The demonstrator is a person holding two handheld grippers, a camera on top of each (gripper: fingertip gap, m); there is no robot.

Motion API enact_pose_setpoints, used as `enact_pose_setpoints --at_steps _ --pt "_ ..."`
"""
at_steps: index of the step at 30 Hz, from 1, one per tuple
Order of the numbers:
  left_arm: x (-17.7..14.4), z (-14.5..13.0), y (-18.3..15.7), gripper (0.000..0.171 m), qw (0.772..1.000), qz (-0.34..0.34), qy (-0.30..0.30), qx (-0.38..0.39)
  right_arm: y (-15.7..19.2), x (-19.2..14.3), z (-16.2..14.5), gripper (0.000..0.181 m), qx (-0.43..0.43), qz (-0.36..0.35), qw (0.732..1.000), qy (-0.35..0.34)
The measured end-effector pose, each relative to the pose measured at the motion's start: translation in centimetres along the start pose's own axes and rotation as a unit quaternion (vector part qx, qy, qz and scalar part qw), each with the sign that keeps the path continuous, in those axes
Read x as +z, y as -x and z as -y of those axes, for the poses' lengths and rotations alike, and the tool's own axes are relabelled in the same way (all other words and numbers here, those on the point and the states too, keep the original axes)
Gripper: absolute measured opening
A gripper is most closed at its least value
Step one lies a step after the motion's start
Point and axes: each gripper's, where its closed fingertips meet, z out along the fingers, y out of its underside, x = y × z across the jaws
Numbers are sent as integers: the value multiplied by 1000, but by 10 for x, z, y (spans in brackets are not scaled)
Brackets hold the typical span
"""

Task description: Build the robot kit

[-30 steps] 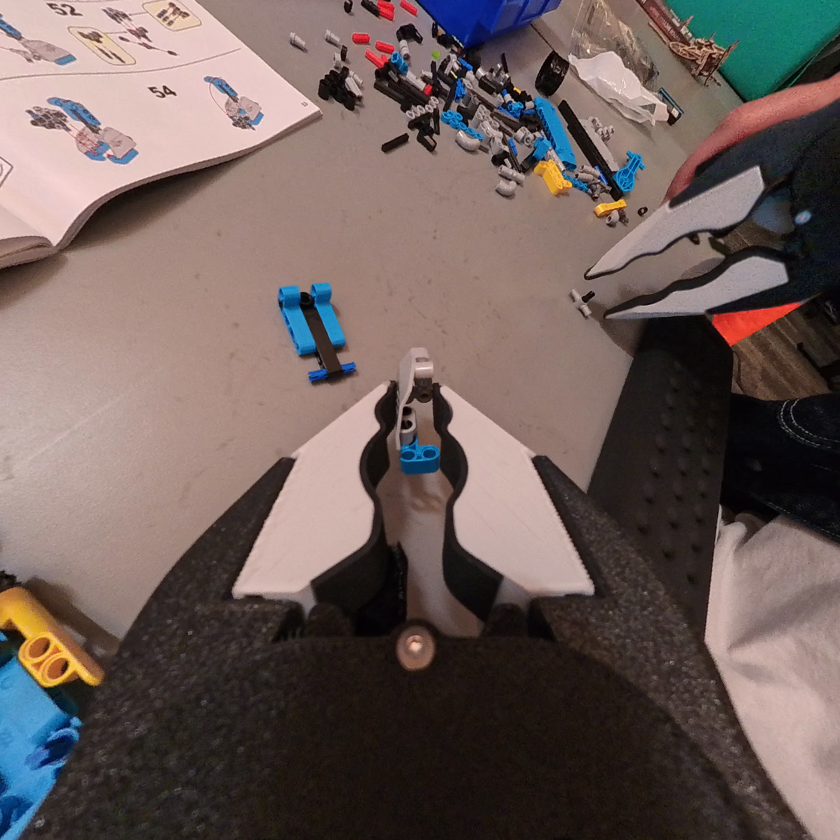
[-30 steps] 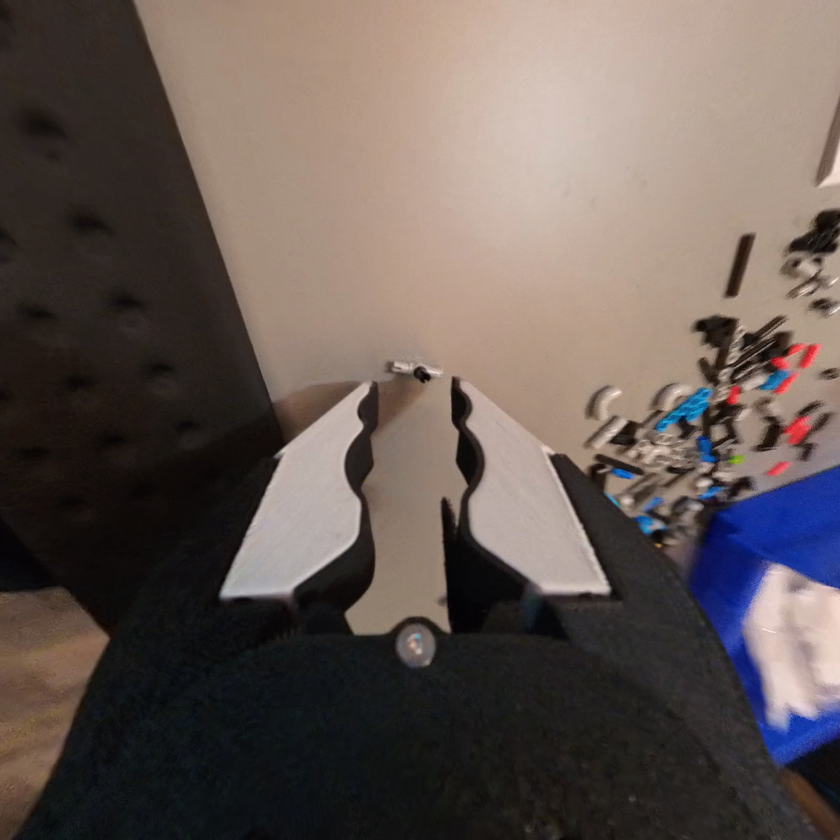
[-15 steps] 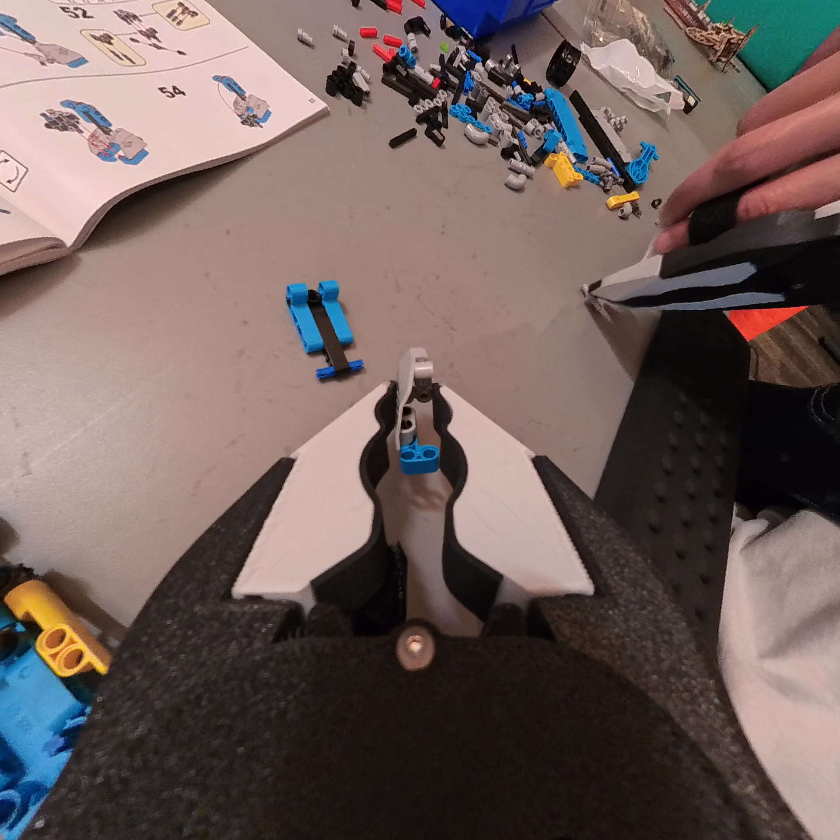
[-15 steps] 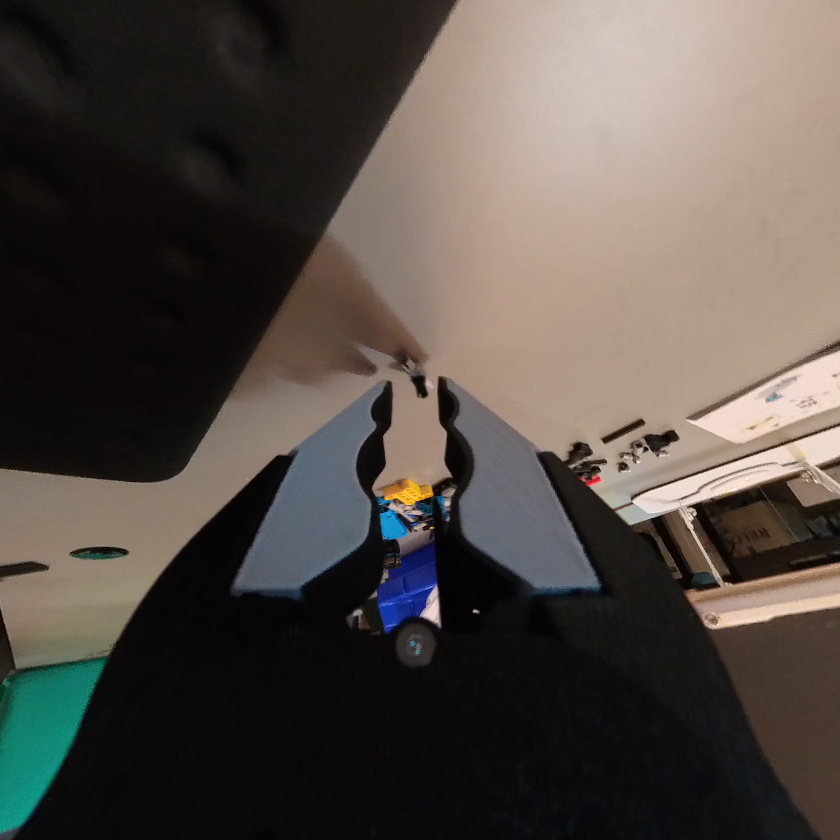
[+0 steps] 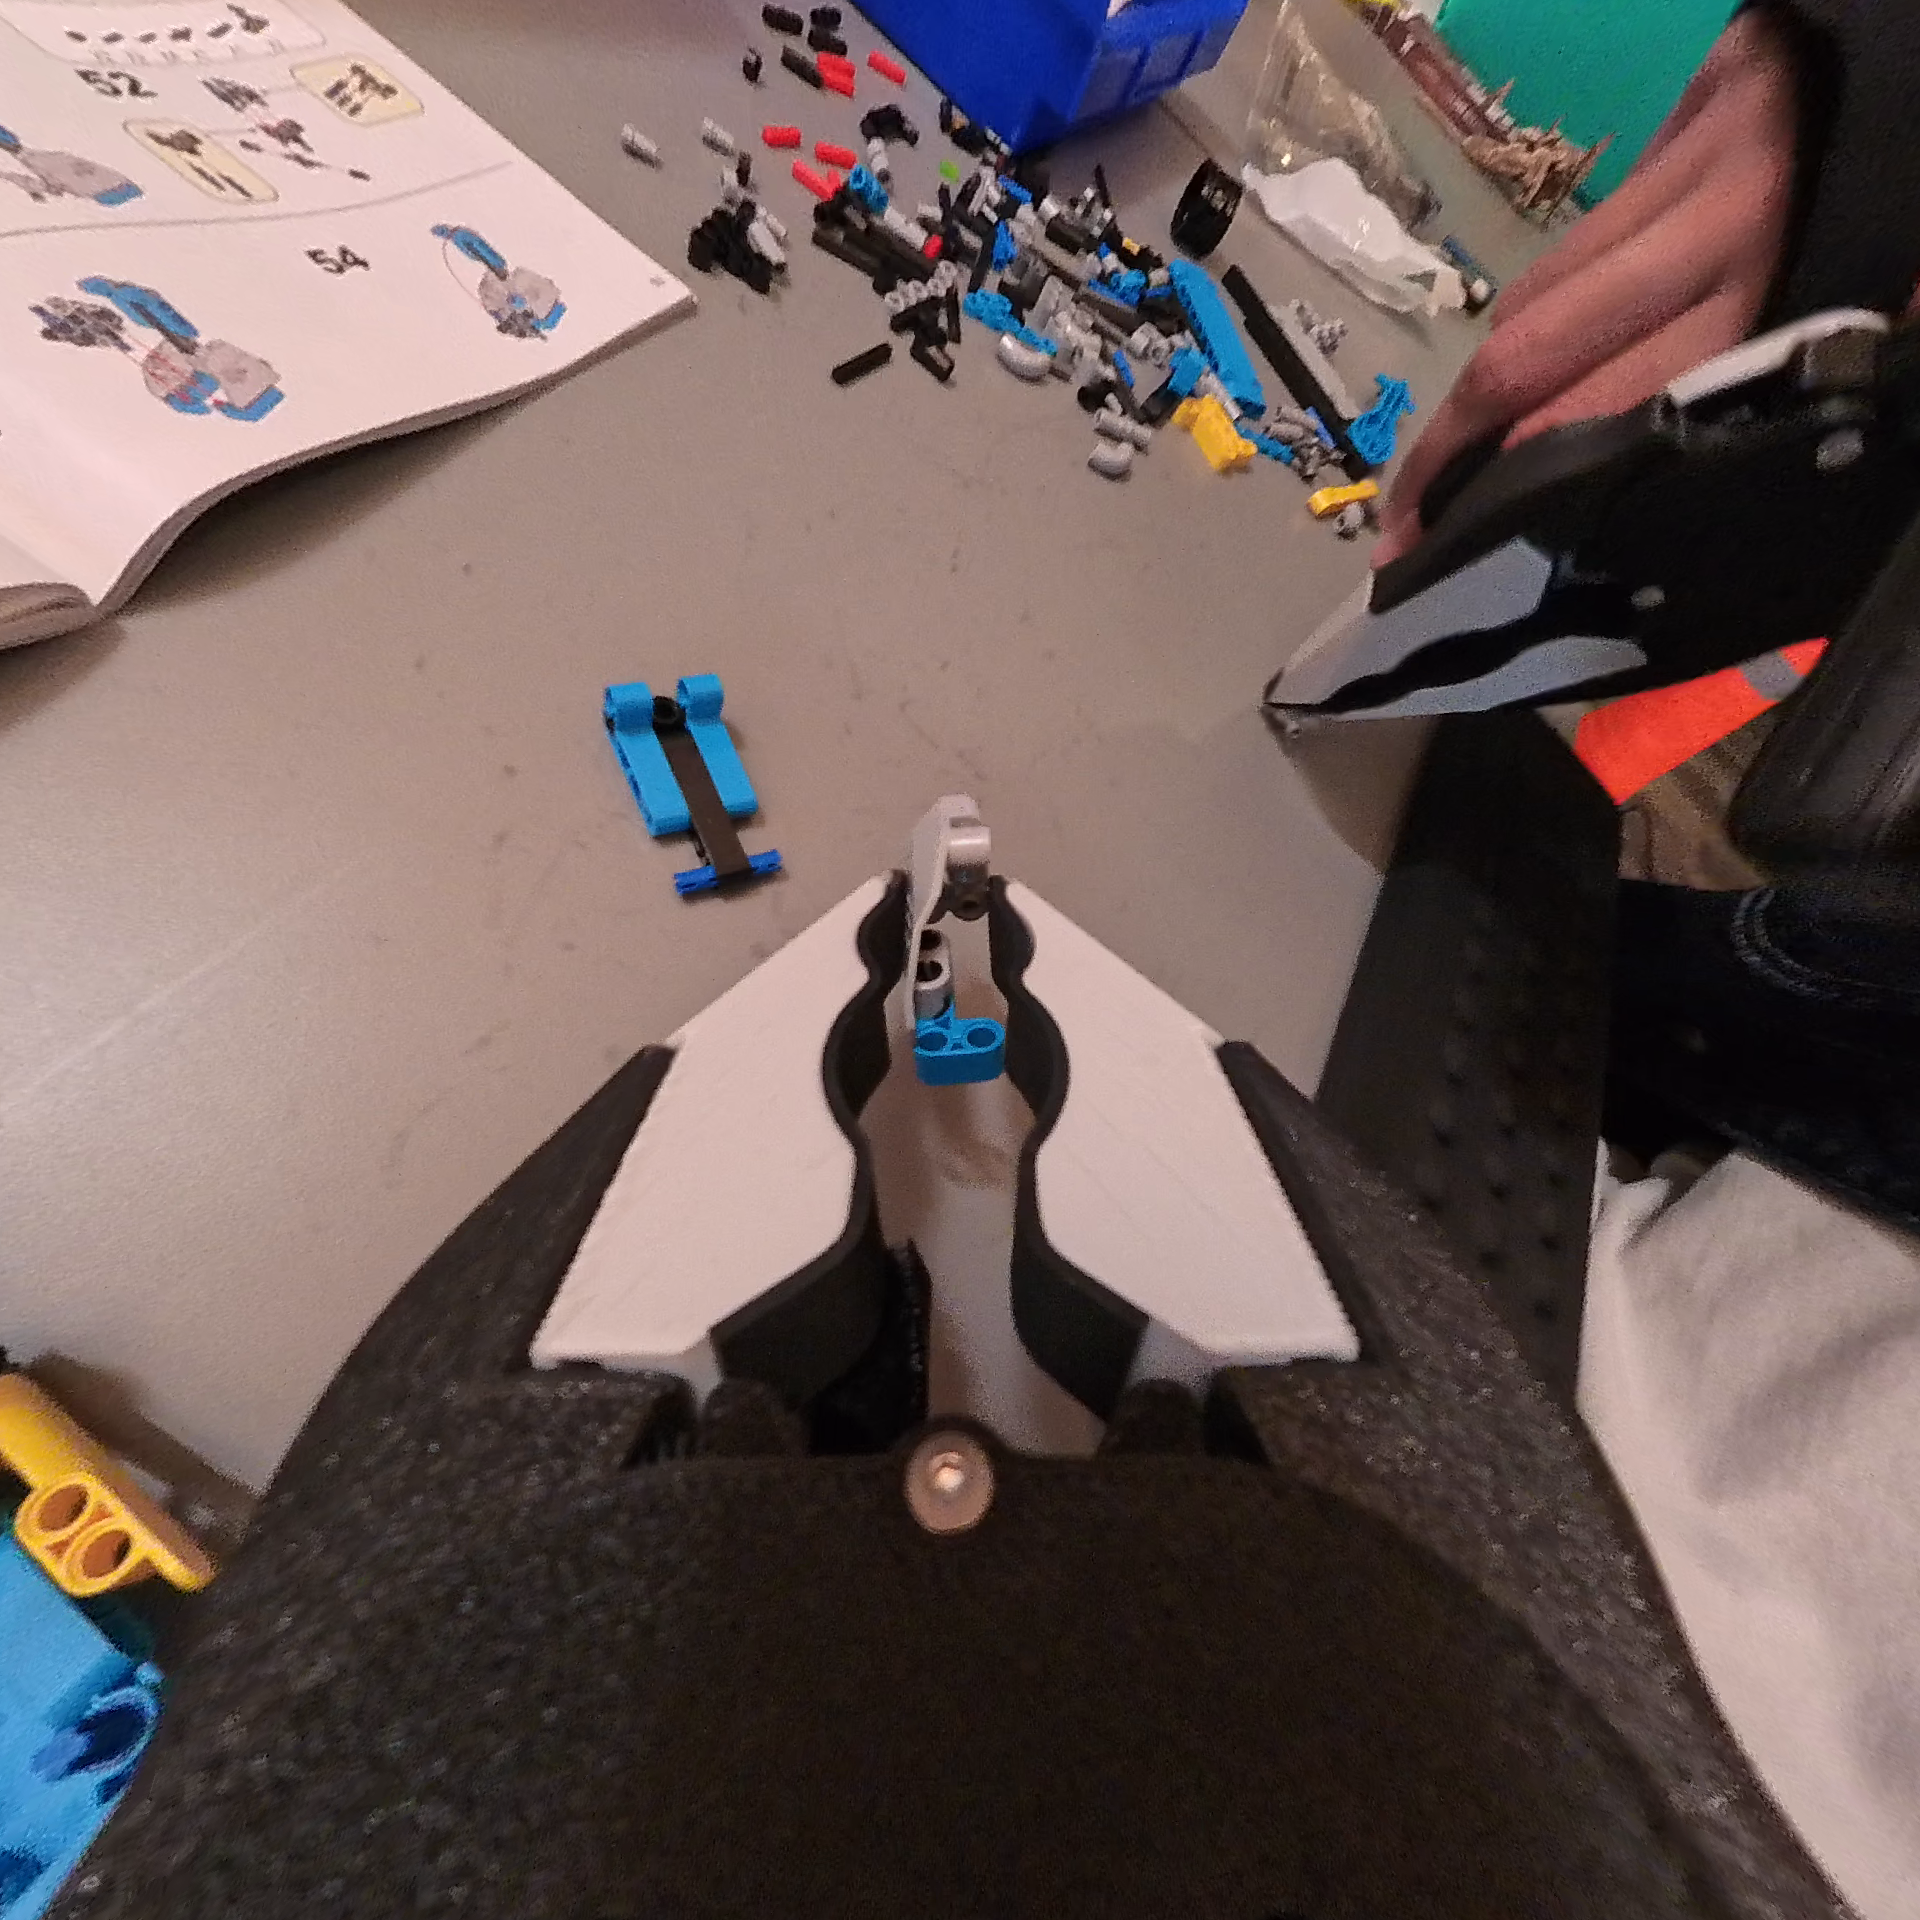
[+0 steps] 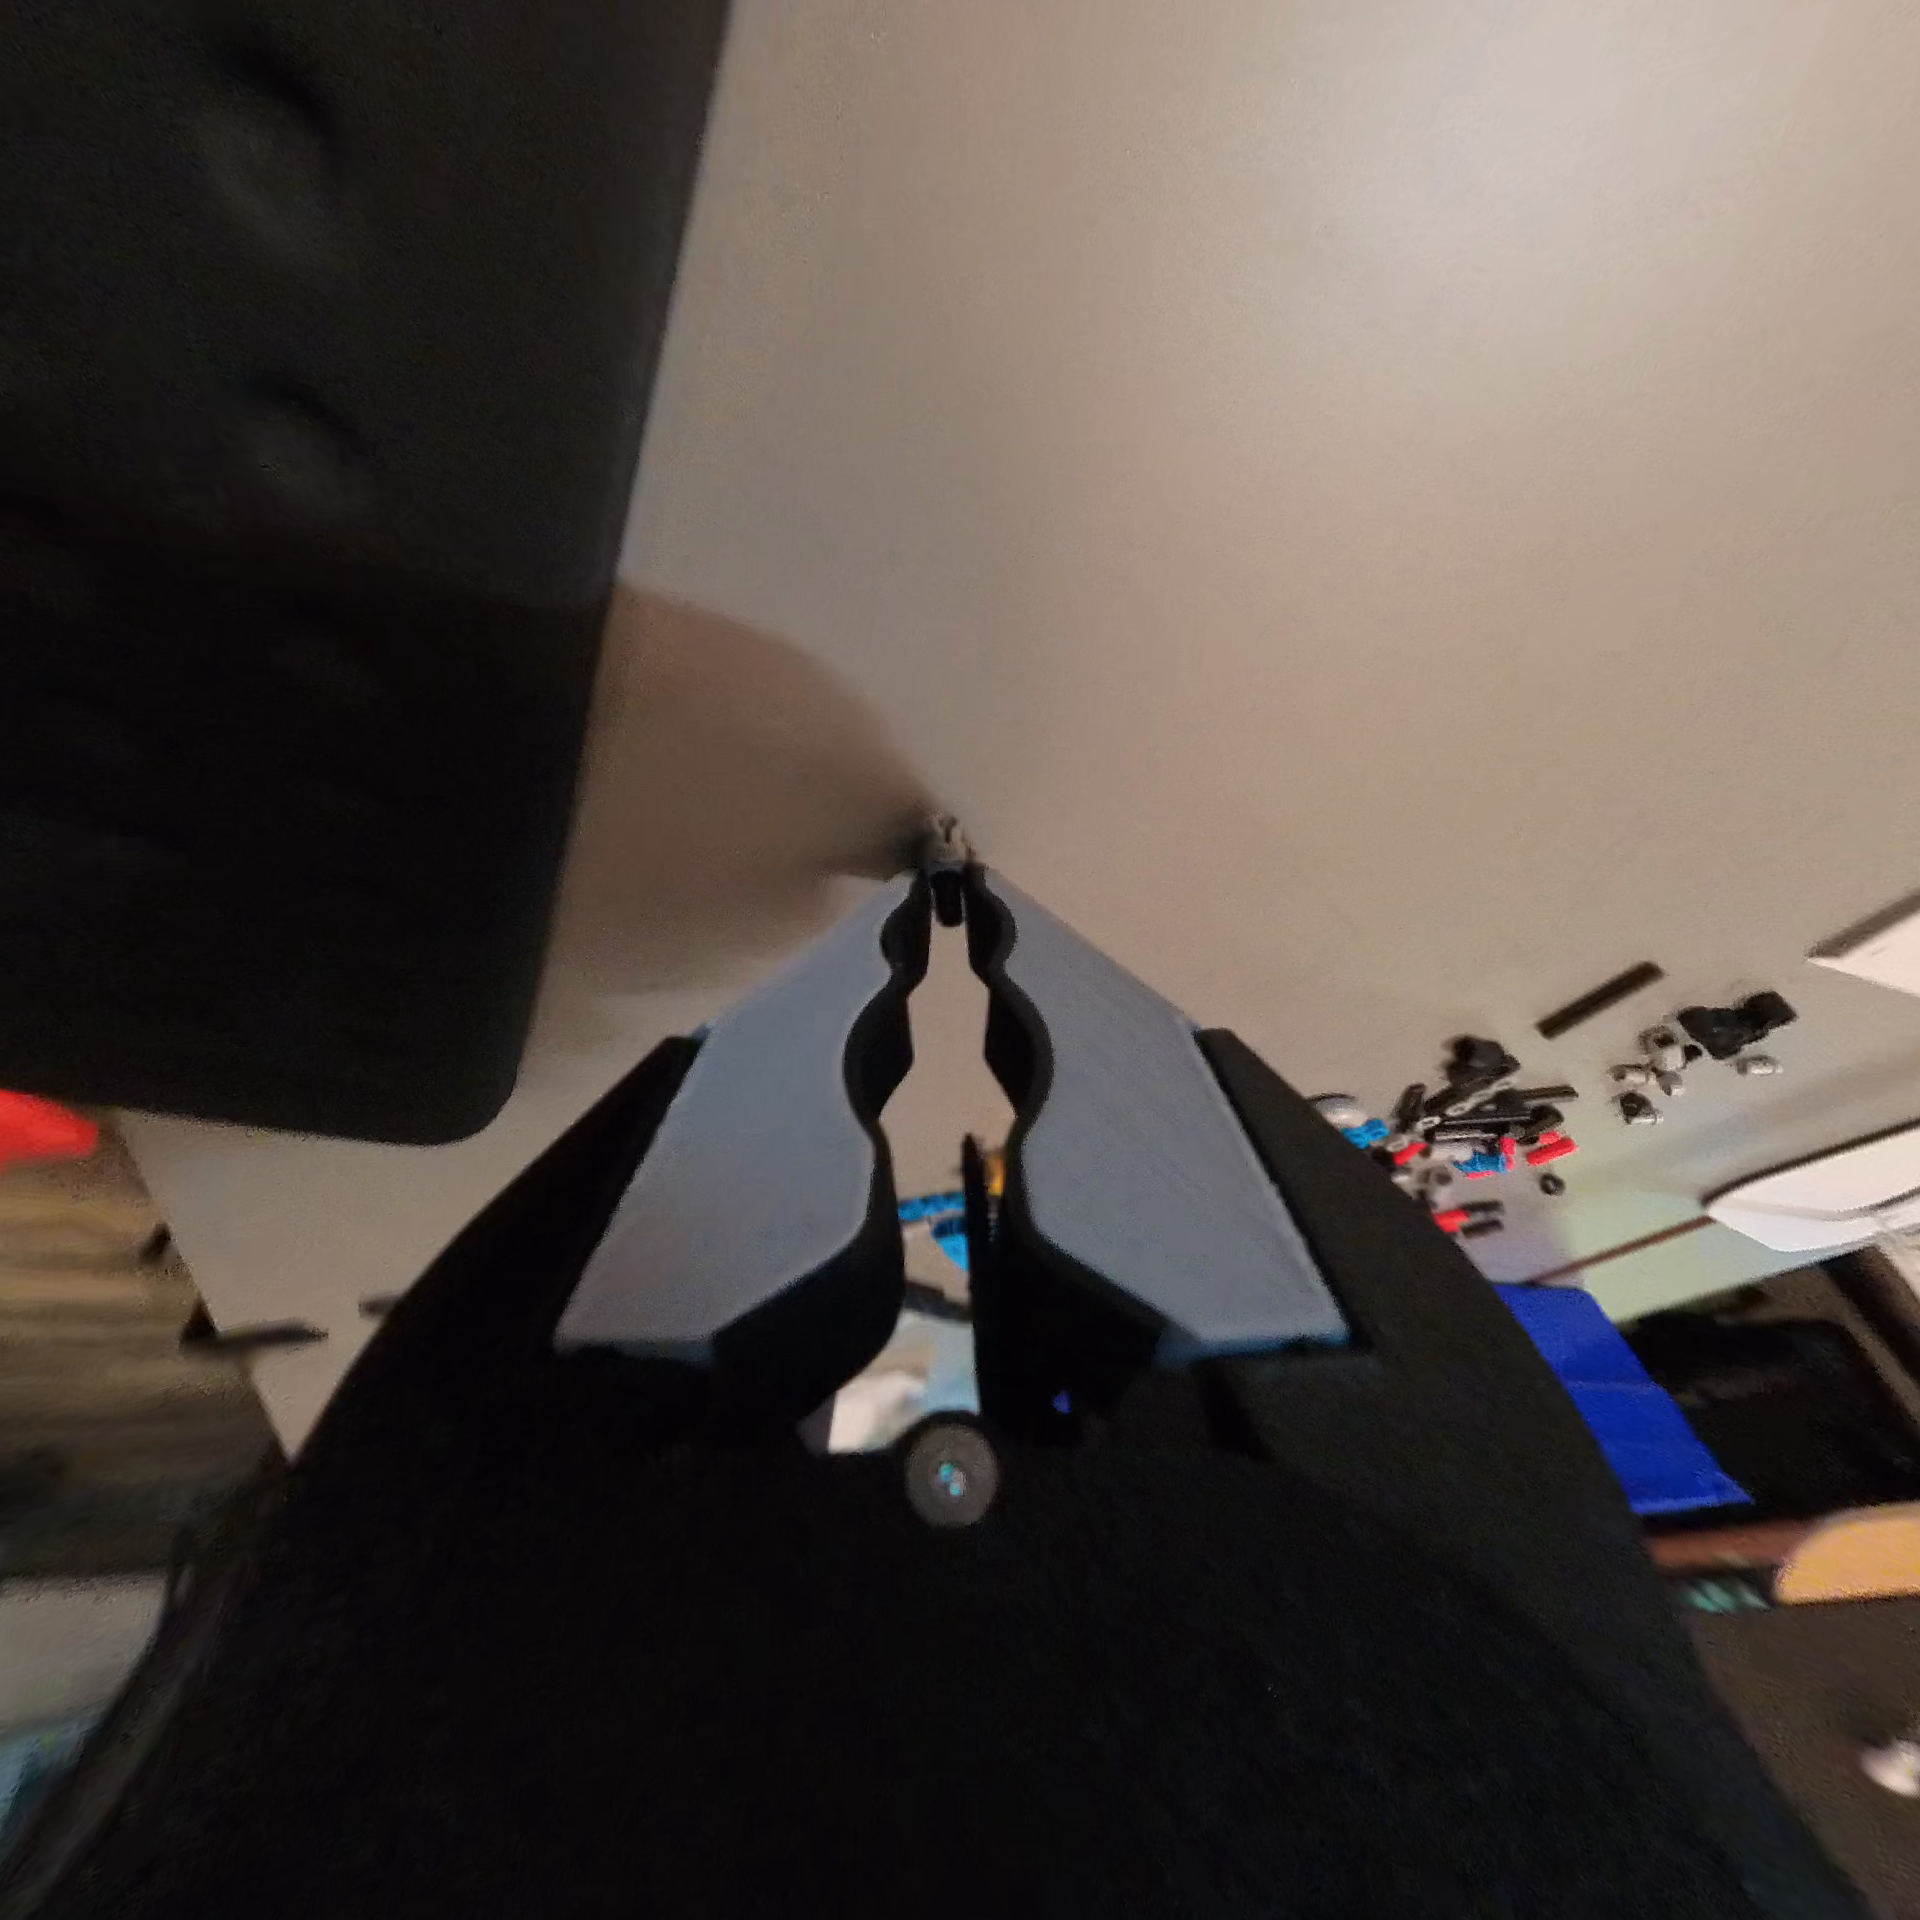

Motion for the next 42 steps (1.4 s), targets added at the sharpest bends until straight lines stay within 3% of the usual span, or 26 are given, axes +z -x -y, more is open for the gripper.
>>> enact_pose_setpoints --at_steps 2,3,5,6,9,10,11,16,18,20,24,32,36,42 --pt "-2 6 -7 15 1000 -22 -16 -5 -23 -15 11 5 77 -25 993 -89" --pt "-4 10 -12 15 999 -40 -27 -8 -42 -30 22 5 129 -51 977 -162" --pt "-9 18 -21 15 996 -72 -51 -17 -76 -73 47 6 234 -78 908 -340" --pt "-12 23 -25 15 994 -90 -65 -23 -96 -102 55 5 295 -91 842 -443" --pt "-27 41 -39 15 974 -176 -117 -79 -128 -178 64 5 381 -46 585 -714" --pt "-31 45 -42 15 966 -203 -127 -101 -134 -189 66 4 383 -40 522 -761" --pt "-35 48 -44 14 956 -231 -134 -122 -137 -191 72 4 377 -44 492 -783" --pt "-49 59 -37 14 915 -300 -169 -210 -145 -169 99 5 352 -97 515 -776" --pt "-48 59 -34 14 911 -302 -171 -224 -146 -171 94 5 353 -108 498 -785" --pt "-47 58 -35 14 911 -303 -167 -225 -146 -175 96 5 346 -124 497 -786" --pt "-46 57 -32 14 911 -299 -165 -231 -148 -165 112 5 330 -158 555 -747" --pt "-42 52 -27 14 921 -275 -155 -228 -148 -152 108 6 311 -245 619 -678" --pt "-41 50 -26 14 924 -269 -152 -226 -148 -149 110 6 302 -266 633 -661" --pt "-35 44 -22 14 957 -200 -136 -157 -145 -137 111 5 276 -311 690 -592"
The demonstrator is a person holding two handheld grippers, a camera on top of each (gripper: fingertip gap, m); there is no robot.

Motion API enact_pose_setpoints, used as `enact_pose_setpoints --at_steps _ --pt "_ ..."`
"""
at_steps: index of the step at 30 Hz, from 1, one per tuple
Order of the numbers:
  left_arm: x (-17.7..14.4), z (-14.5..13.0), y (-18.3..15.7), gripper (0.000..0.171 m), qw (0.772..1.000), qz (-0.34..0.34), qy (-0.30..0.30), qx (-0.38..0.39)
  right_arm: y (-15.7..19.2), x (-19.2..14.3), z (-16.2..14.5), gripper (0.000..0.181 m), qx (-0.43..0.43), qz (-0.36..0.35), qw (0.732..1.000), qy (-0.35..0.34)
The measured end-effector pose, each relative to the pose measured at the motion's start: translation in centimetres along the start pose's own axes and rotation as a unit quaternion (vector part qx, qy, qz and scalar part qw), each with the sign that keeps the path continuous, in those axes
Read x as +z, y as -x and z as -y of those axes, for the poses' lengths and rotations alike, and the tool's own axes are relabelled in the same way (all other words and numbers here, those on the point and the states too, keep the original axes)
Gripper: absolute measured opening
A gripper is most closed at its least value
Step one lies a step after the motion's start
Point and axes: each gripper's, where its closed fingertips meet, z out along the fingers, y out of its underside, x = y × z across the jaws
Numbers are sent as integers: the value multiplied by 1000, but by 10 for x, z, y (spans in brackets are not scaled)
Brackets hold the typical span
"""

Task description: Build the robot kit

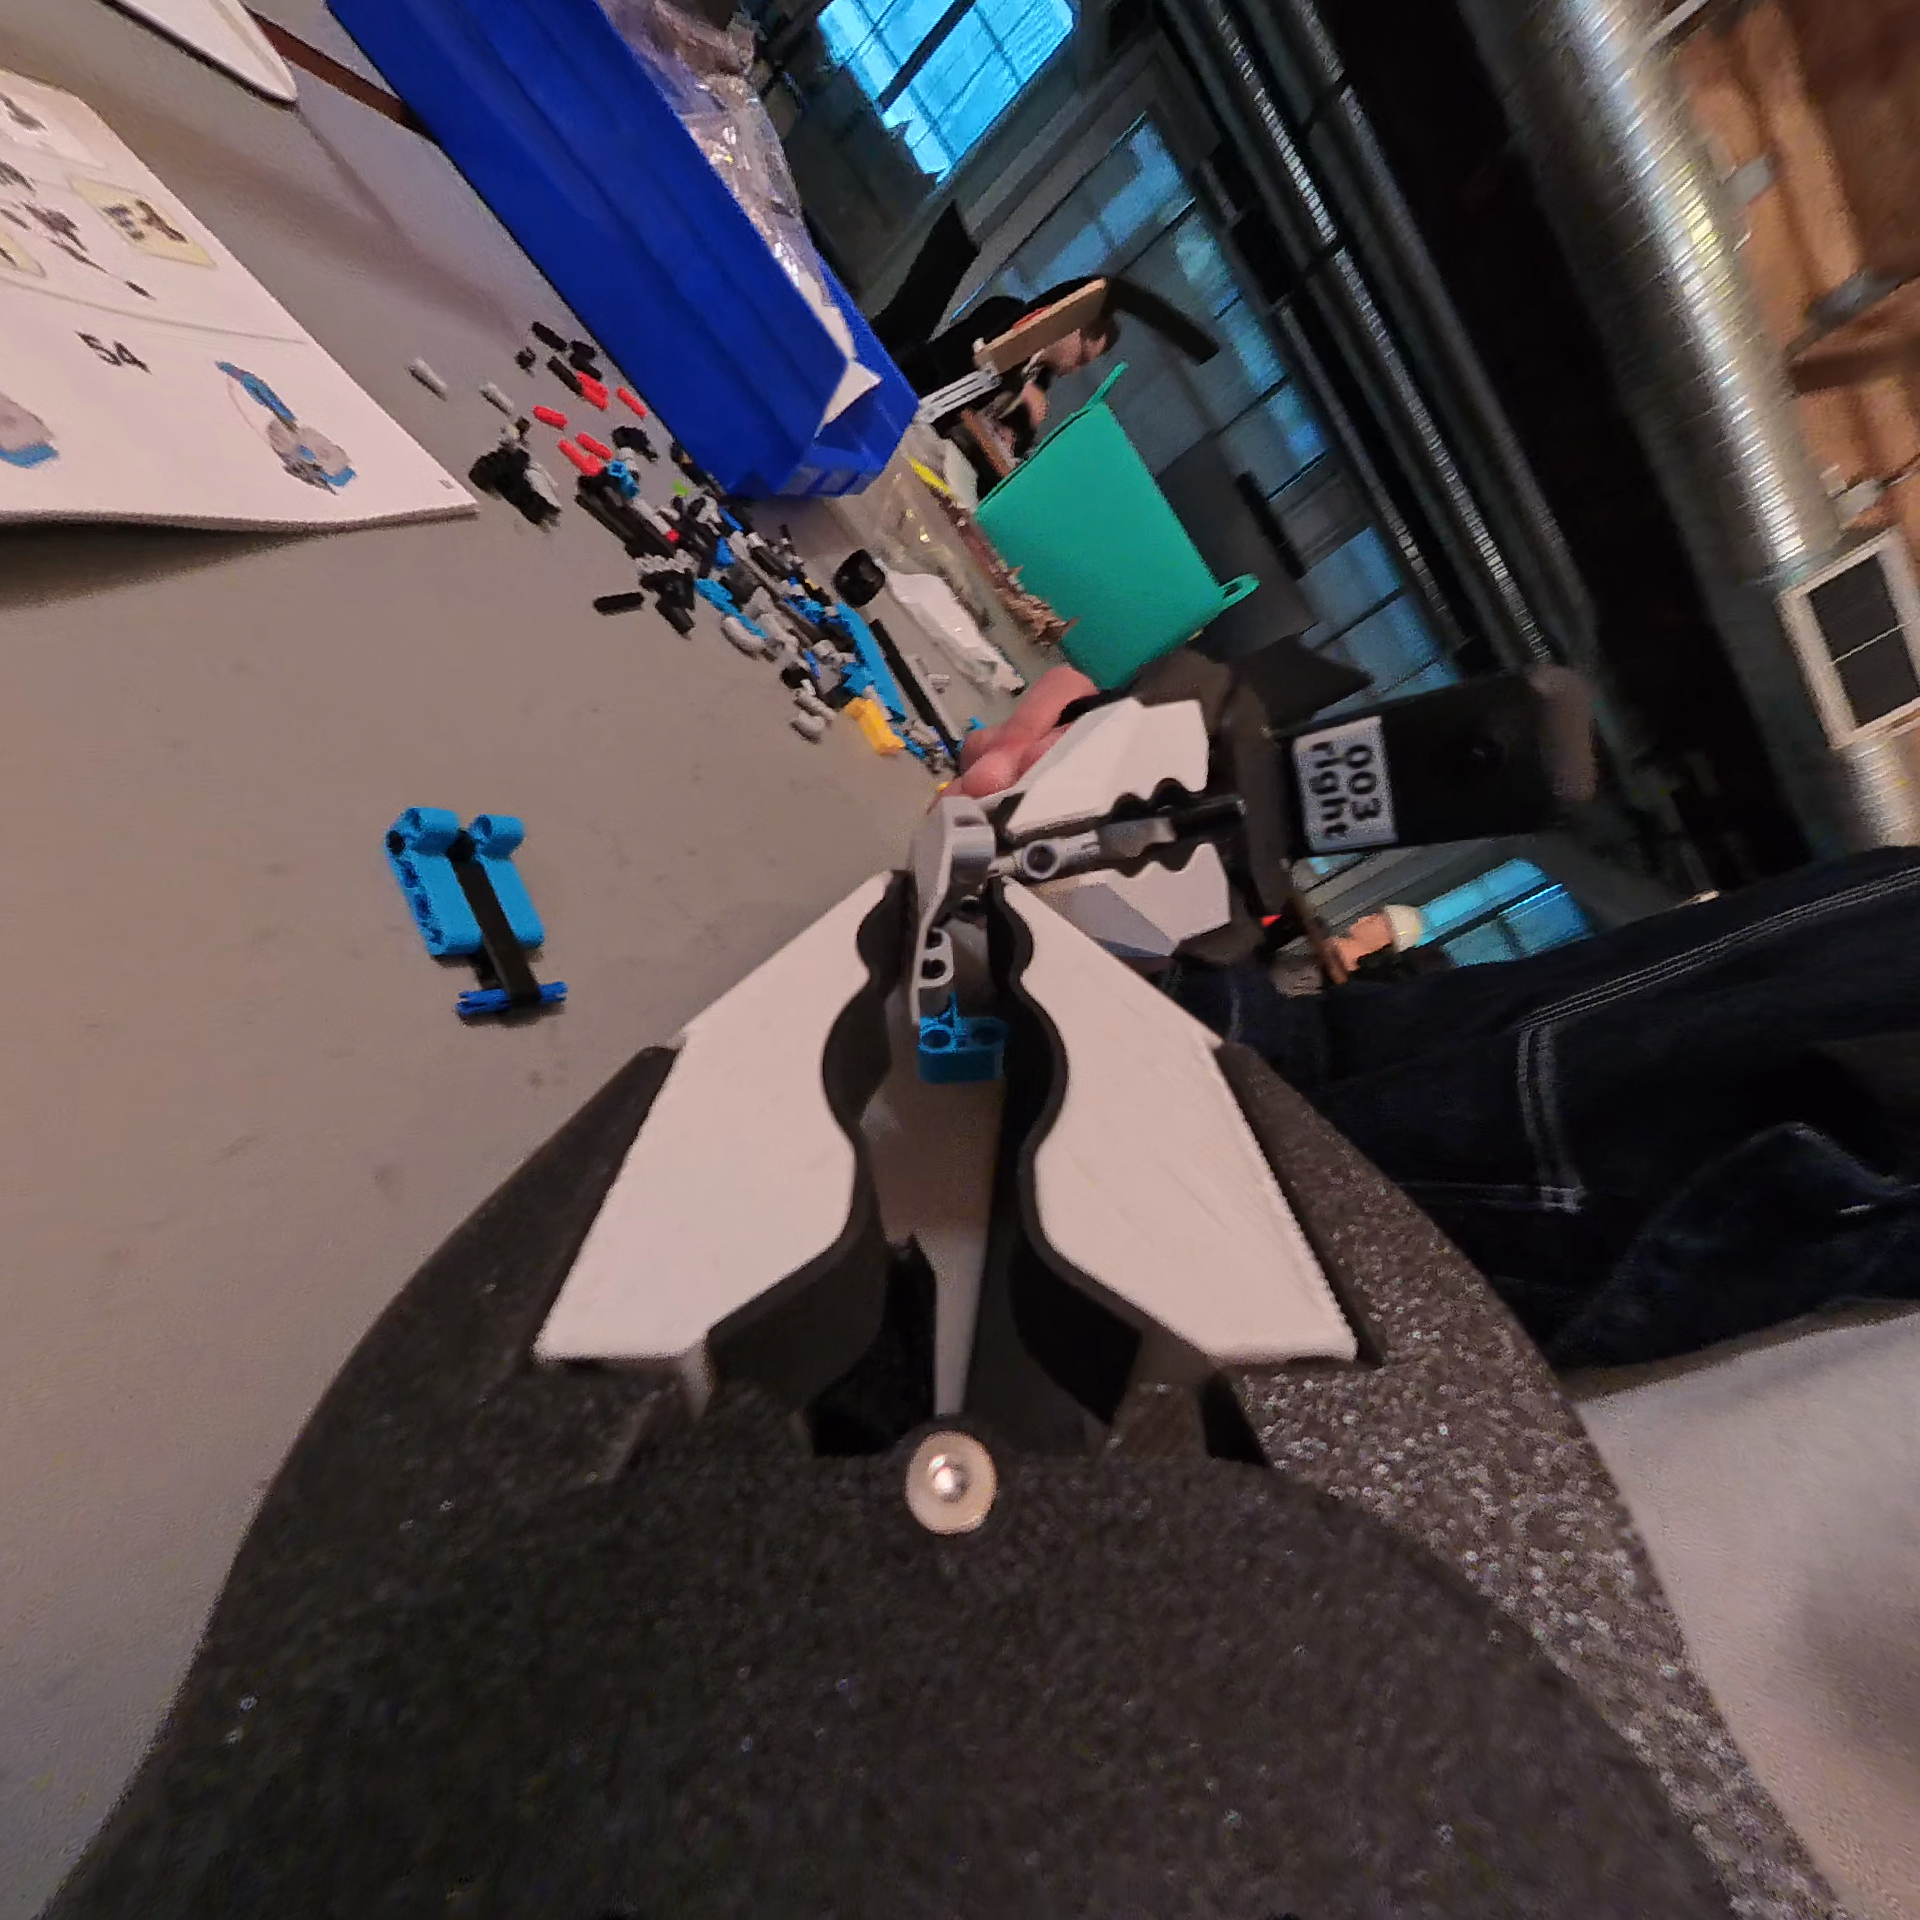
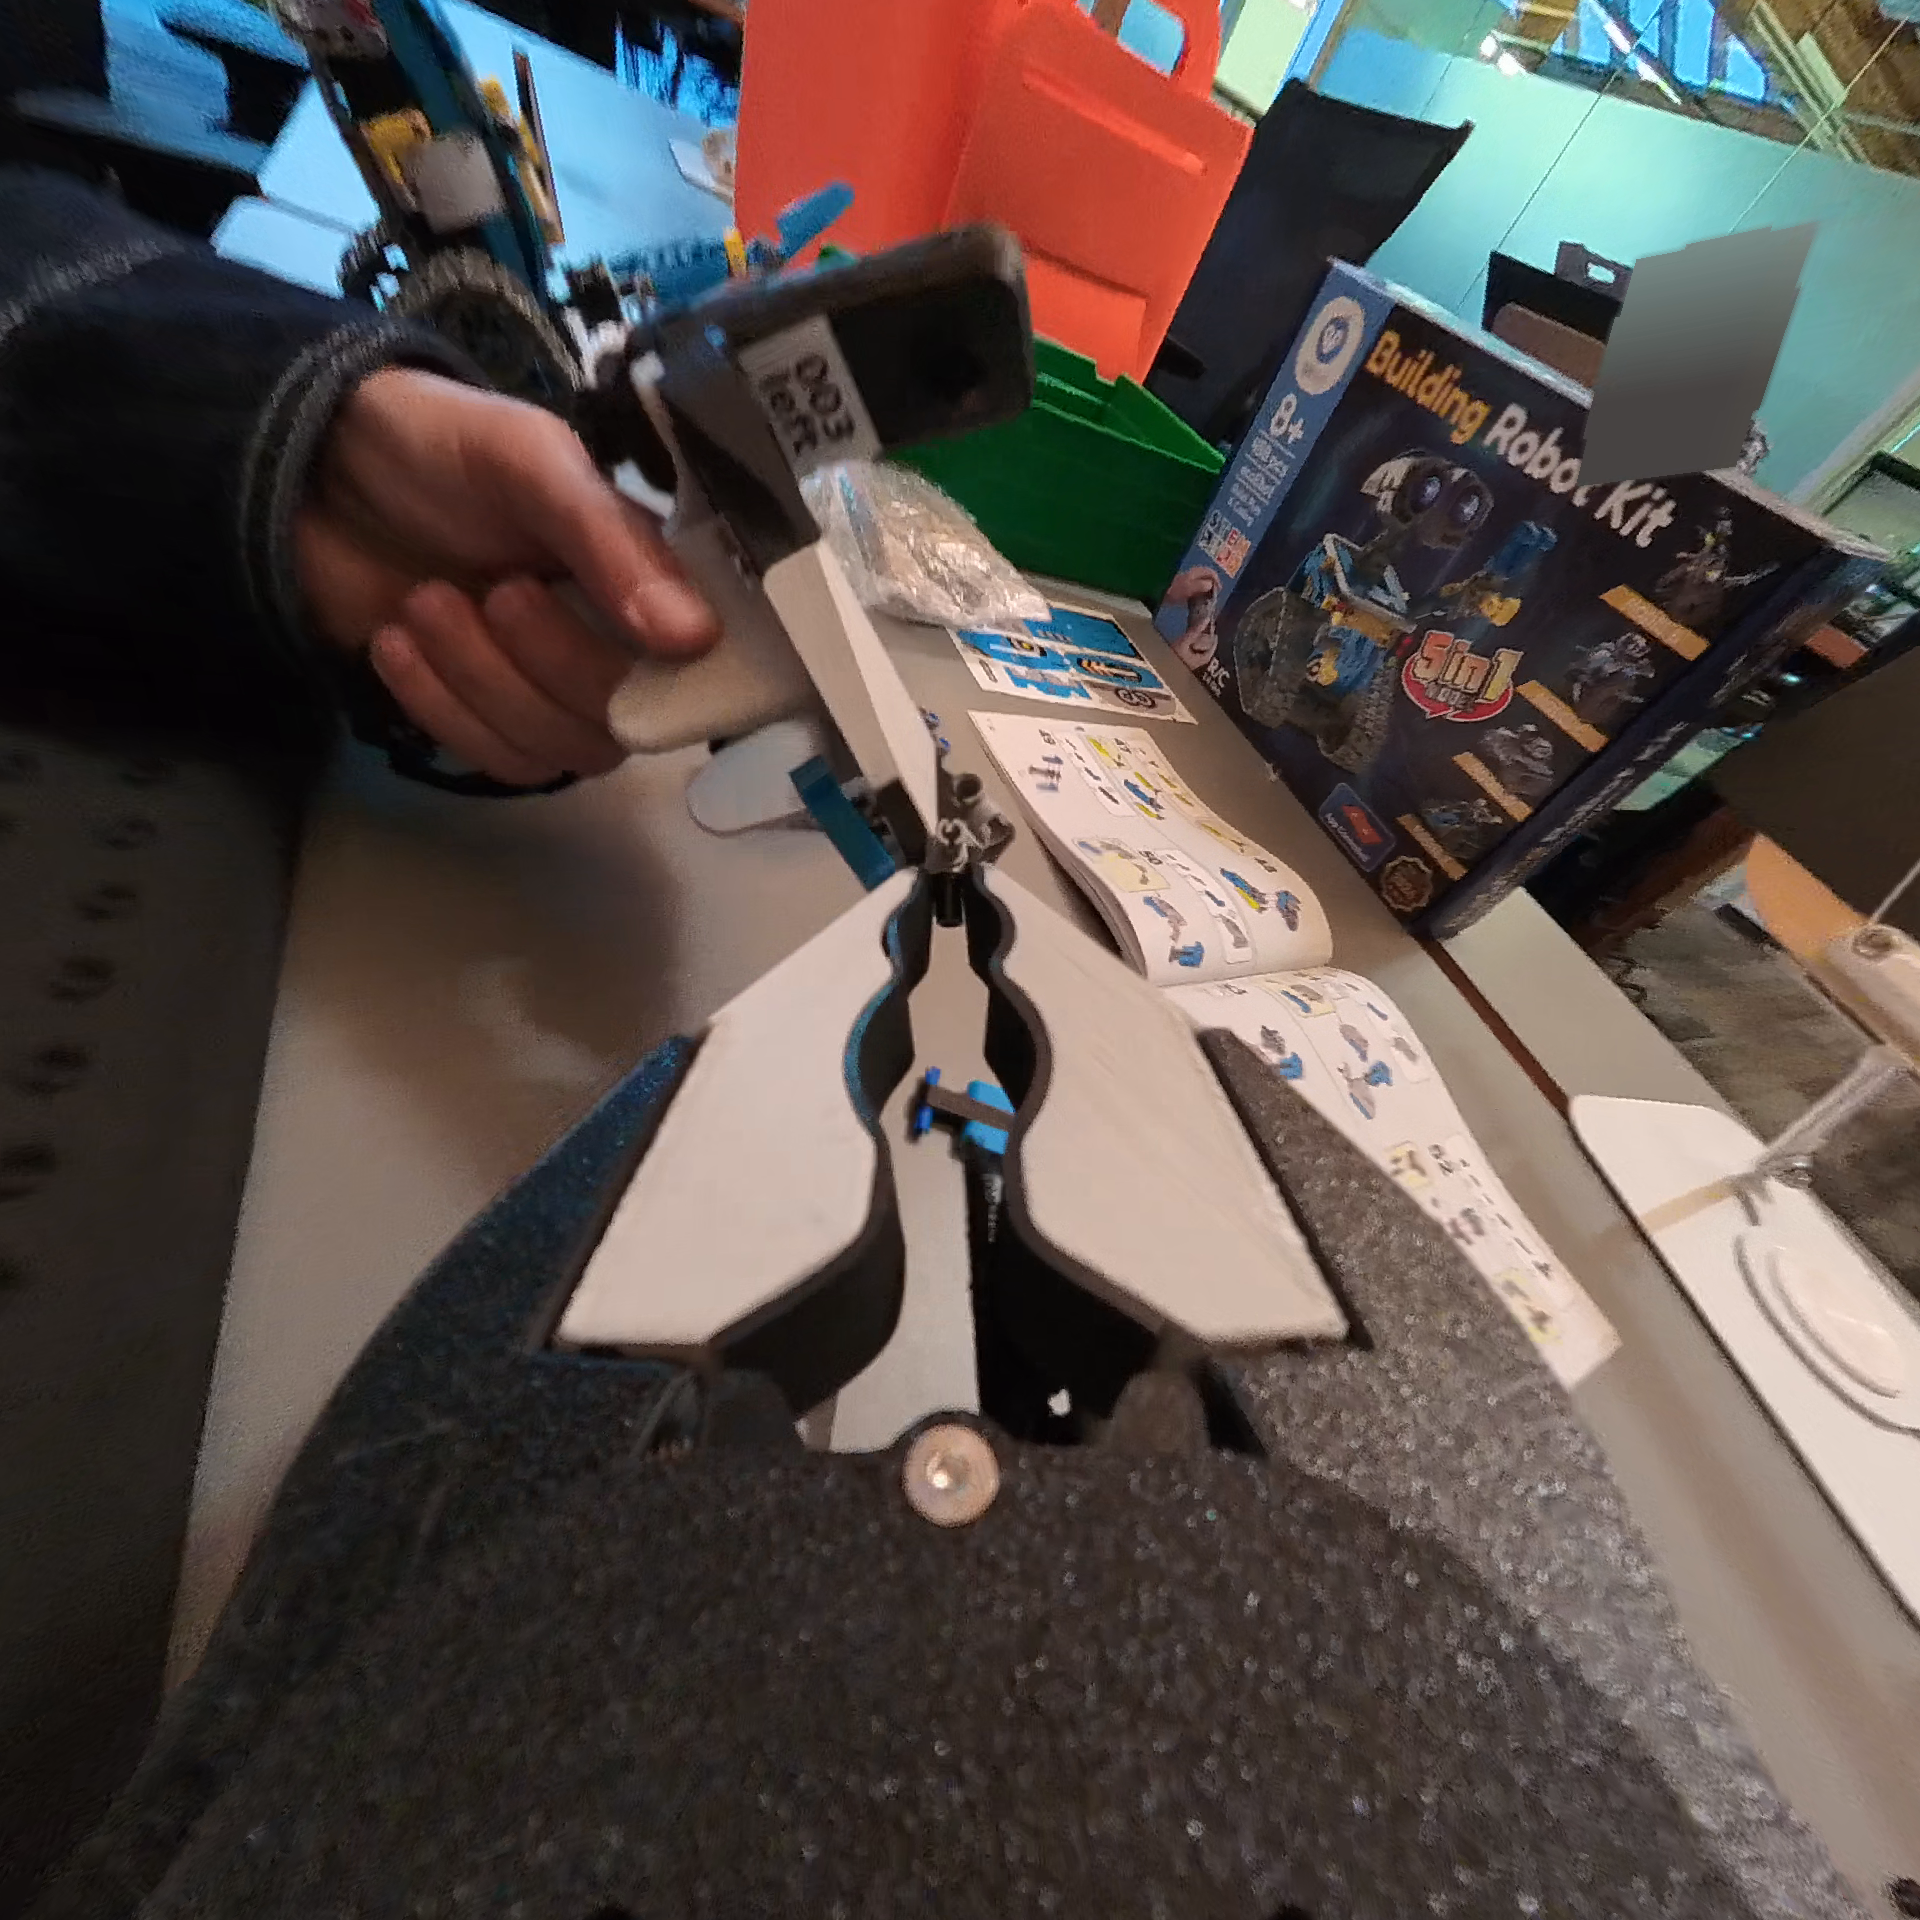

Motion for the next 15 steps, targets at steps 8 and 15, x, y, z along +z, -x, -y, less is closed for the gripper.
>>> enact_pose_setpoints --at_steps 8,15 --pt "1 -3 7 14 999 27 9 17 4 3 -8 5 -70 -23 997 27" --pt "-1 -3 2 12 996 -43 -3 -80 6 0 -6 5 -69 -18 997 11"
